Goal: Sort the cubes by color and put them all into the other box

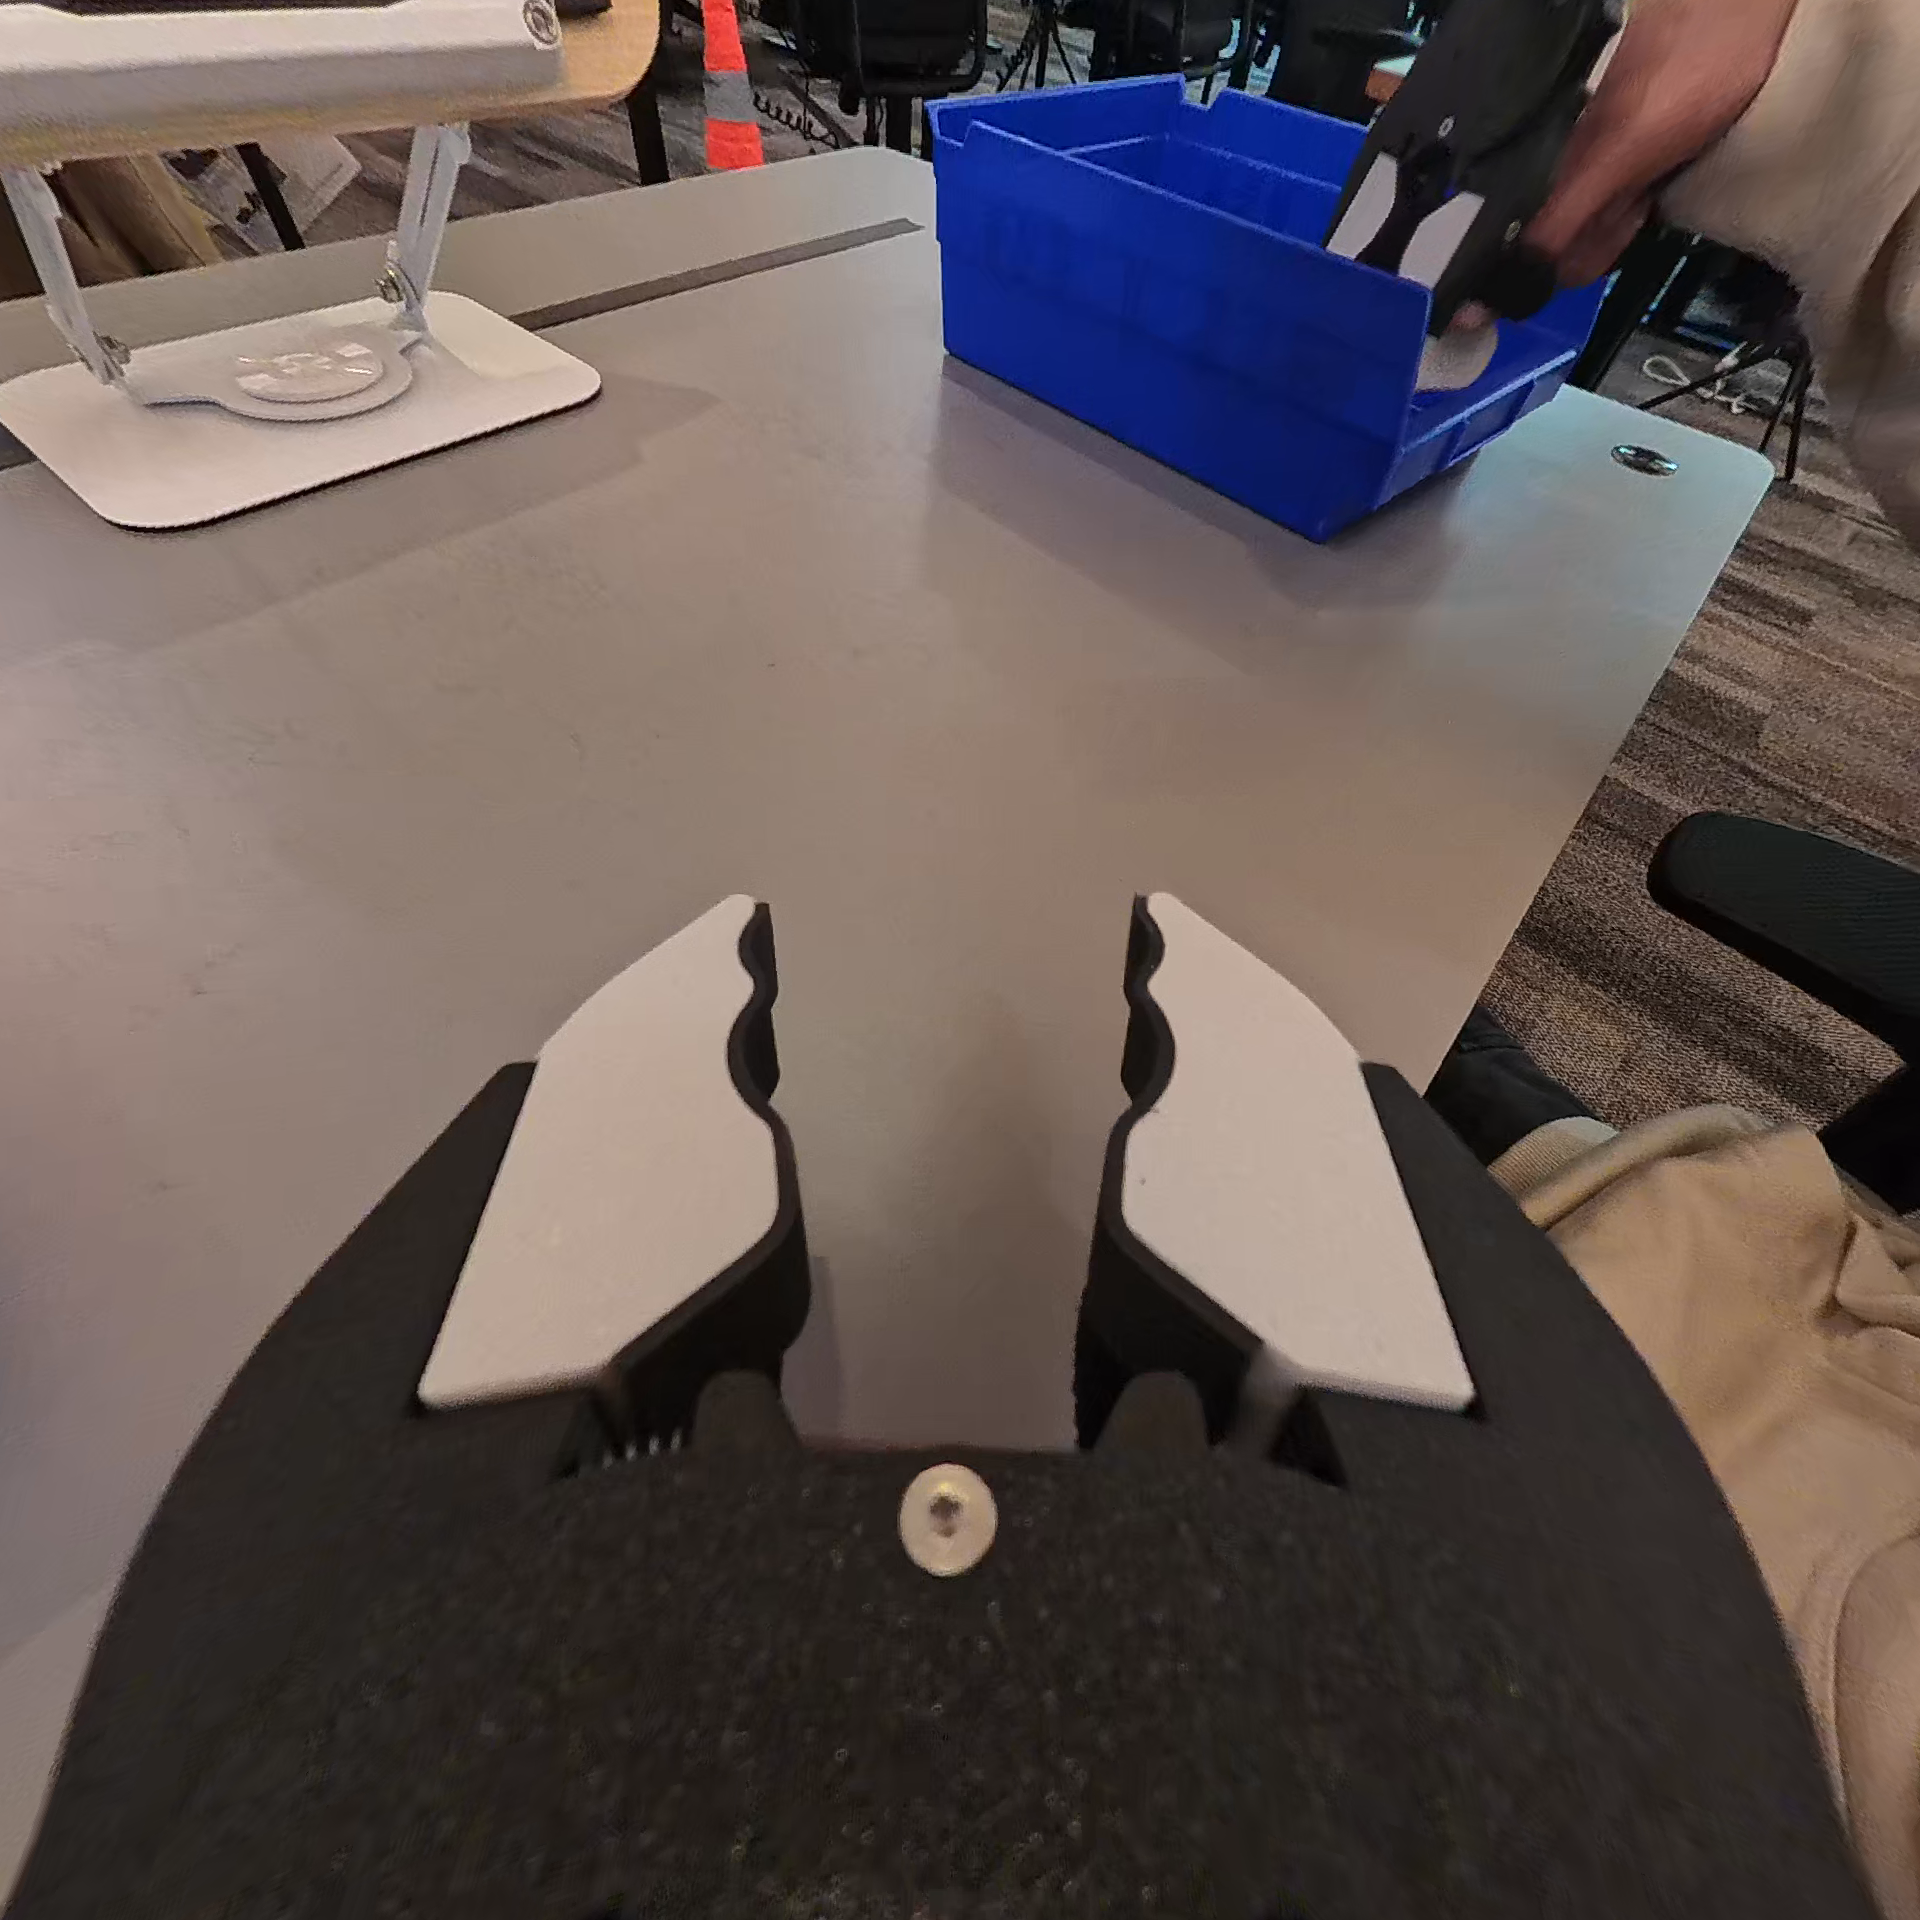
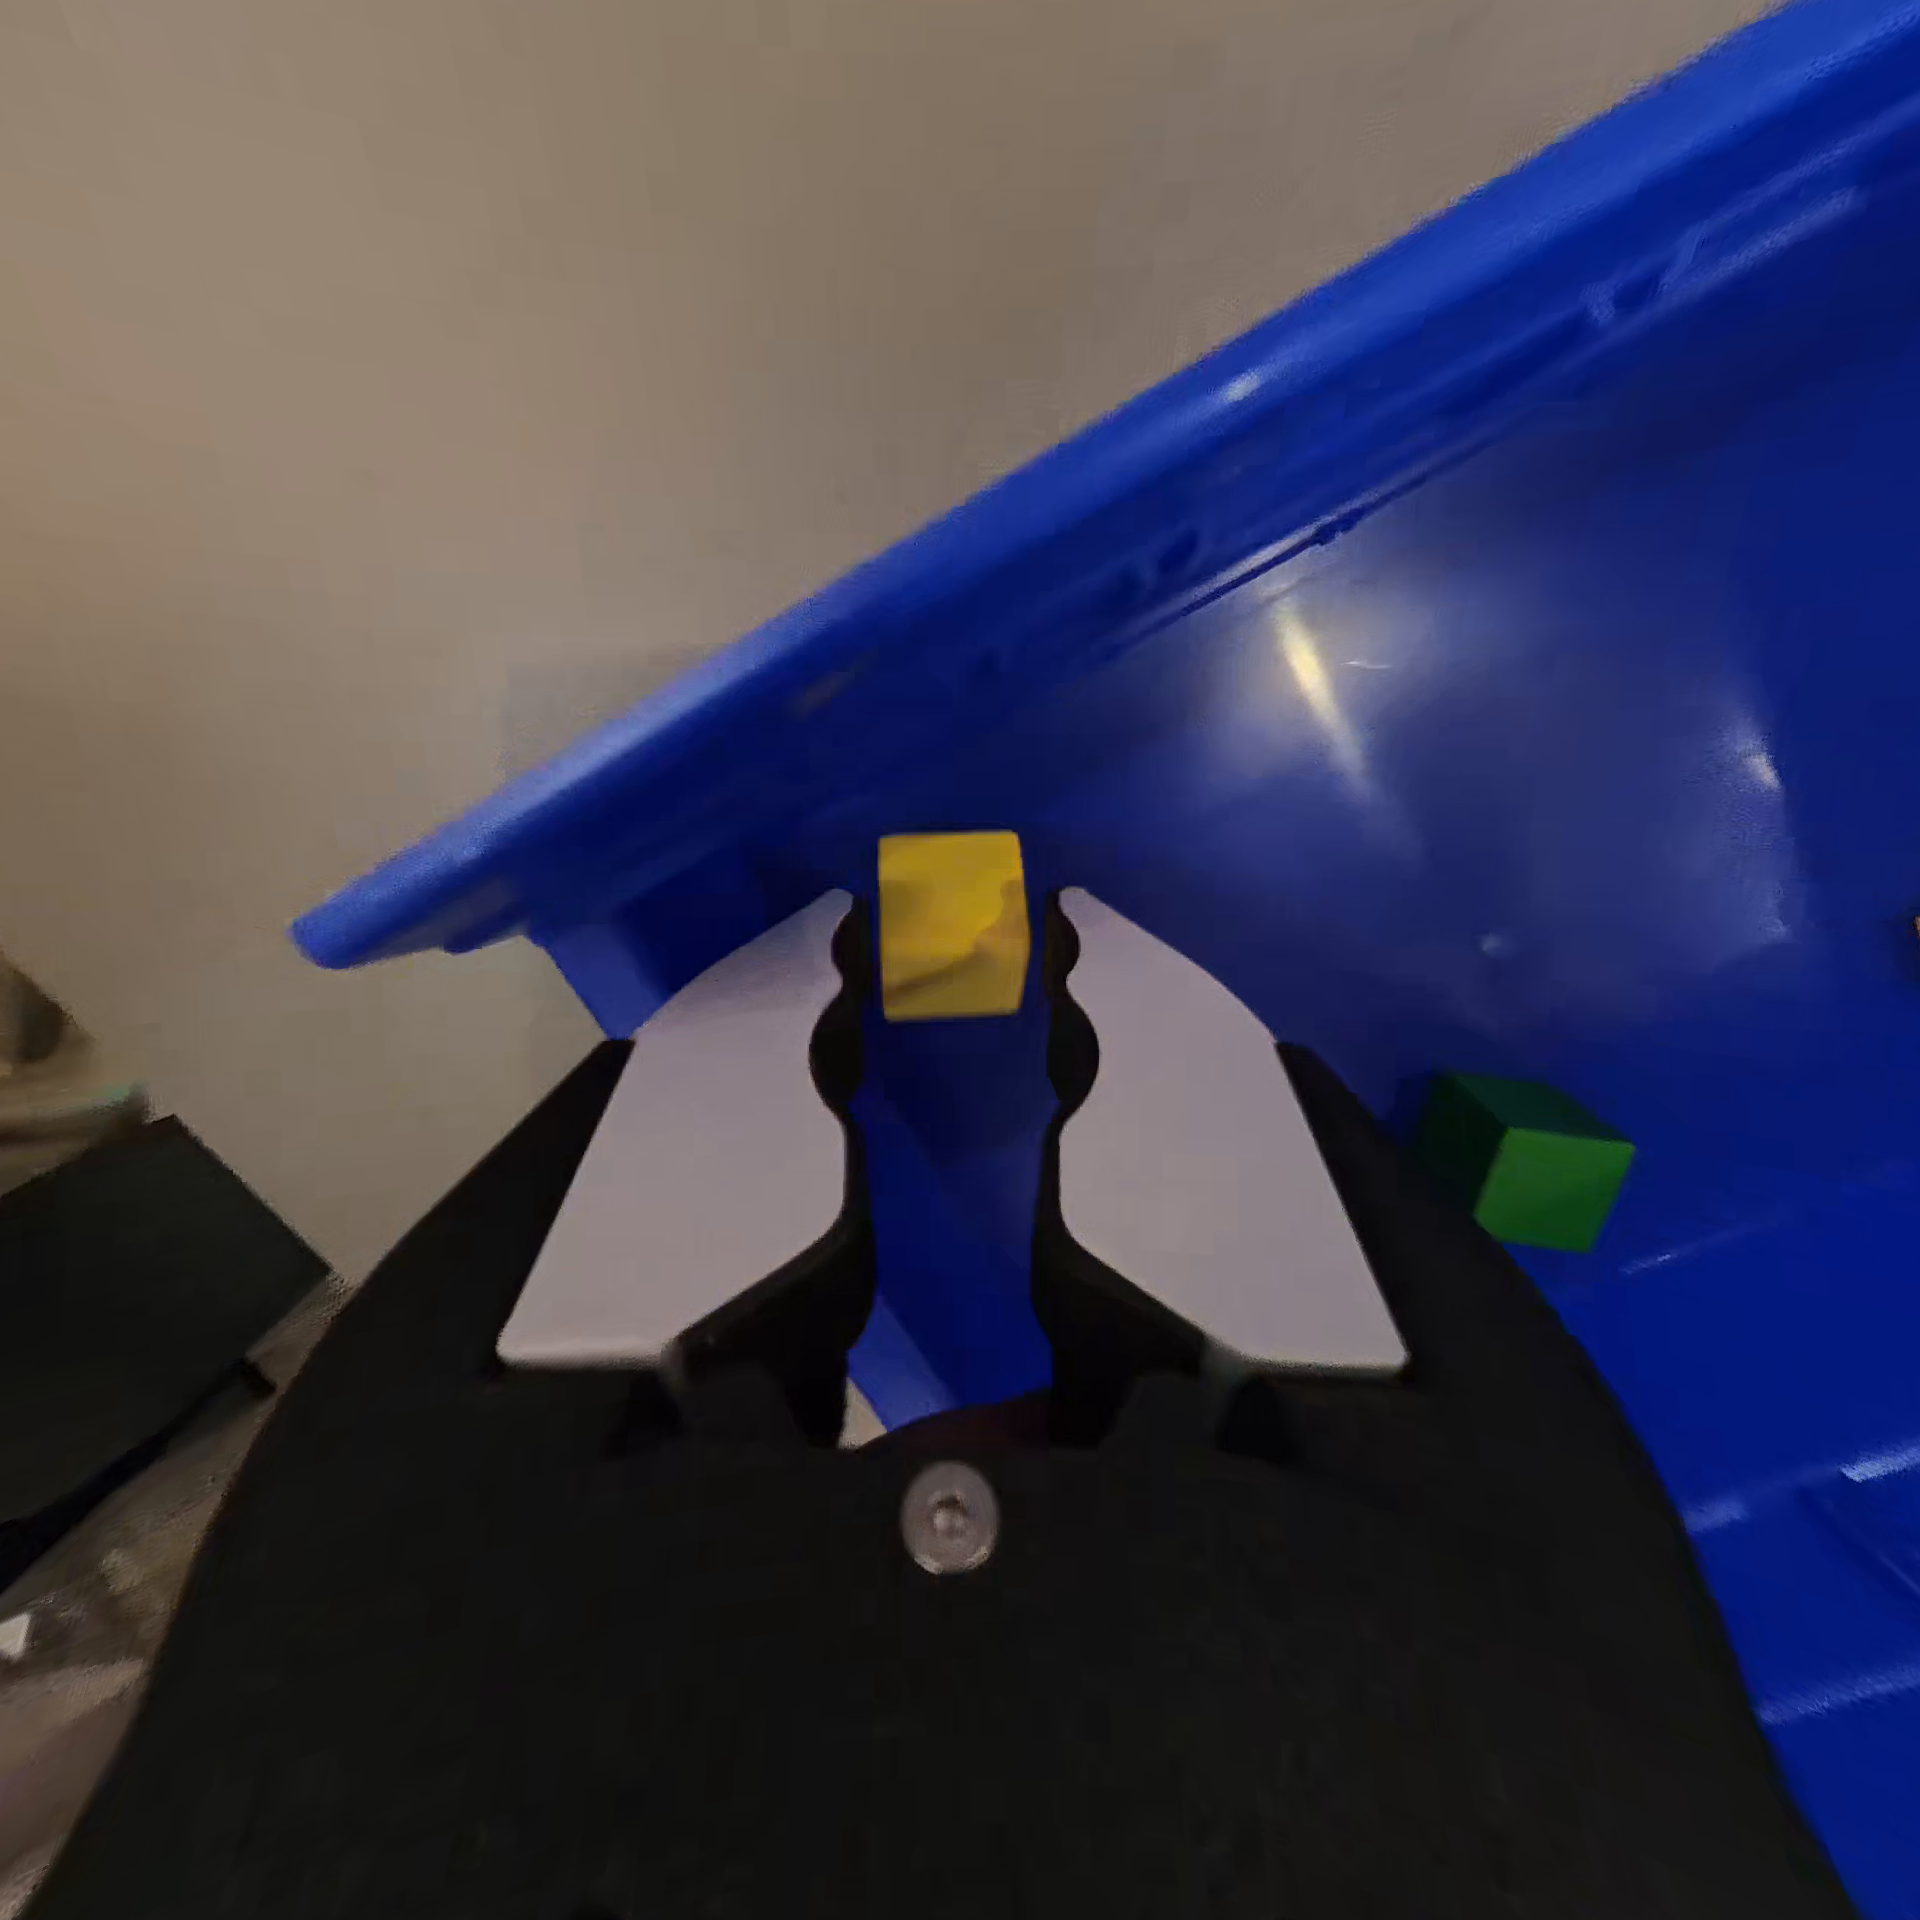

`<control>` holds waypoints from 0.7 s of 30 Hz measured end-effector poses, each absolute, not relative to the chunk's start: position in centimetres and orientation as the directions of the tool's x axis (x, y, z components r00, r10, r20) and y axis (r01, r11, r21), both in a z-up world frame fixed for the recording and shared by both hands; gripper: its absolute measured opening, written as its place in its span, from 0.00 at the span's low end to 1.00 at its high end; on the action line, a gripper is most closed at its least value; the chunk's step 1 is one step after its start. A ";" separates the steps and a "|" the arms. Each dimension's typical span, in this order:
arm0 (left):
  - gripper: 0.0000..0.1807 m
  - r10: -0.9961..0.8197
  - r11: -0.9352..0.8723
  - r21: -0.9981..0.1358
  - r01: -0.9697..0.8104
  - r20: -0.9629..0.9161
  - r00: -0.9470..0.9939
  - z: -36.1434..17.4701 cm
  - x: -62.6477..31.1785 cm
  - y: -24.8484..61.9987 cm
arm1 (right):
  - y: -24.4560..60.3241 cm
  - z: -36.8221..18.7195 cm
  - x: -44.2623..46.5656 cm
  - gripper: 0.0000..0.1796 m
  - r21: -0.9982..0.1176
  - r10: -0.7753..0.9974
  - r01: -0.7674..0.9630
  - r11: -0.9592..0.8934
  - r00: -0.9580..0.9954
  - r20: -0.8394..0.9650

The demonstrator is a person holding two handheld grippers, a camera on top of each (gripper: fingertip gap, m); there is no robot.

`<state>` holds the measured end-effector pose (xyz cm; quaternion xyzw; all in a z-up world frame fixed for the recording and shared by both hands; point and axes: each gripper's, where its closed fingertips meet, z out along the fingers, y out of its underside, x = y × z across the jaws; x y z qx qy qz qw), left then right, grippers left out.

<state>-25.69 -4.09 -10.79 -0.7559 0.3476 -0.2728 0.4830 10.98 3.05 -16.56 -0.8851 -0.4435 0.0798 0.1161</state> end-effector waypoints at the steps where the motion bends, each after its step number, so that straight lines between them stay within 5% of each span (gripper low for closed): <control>1: 0.36 -0.790 -0.293 -0.918 -0.266 0.075 0.609 -10.9 -25.7 -4.1 | 2.9 -16.4 11.2 0.20 -0.263 0.804 0.771 -0.580 0.594 -0.030; 5: 0.36 -0.786 -0.293 -0.917 -0.271 0.069 0.615 -11.0 -26.0 -4.1 | 3.5 -12.2 12.6 0.21 -0.356 0.747 0.730 -0.584 0.655 0.117; 9: 0.35 -0.763 -0.293 -0.925 -0.241 0.075 0.642 -10.6 -26.6 -3.5 | 2.8 -3.3 7.4 0.19 -0.758 0.605 0.549 -0.351 0.751 0.264; 12: 0.35 -0.728 -0.300 -0.929 -0.216 0.077 0.681 -10.5 -27.2 -2.7 | -0.4 -0.2 -1.6 0.14 -0.970 0.620 0.215 -0.114 0.779 0.100; 15: 0.35 -0.668 -0.335 -0.920 -0.203 0.080 0.740 -10.9 -28.3 -1.7 | -1.5 -4.2 -8.8 0.17 -0.982 0.625 0.005 -0.191 0.772 -0.118; 21: 0.34 -0.588 -0.407 -0.902 -0.143 0.140 0.796 -11.9 -30.3 -1.2 | -2.7 -9.3 -13.7 0.23 -0.962 0.650 0.170 -0.216 0.759 -0.012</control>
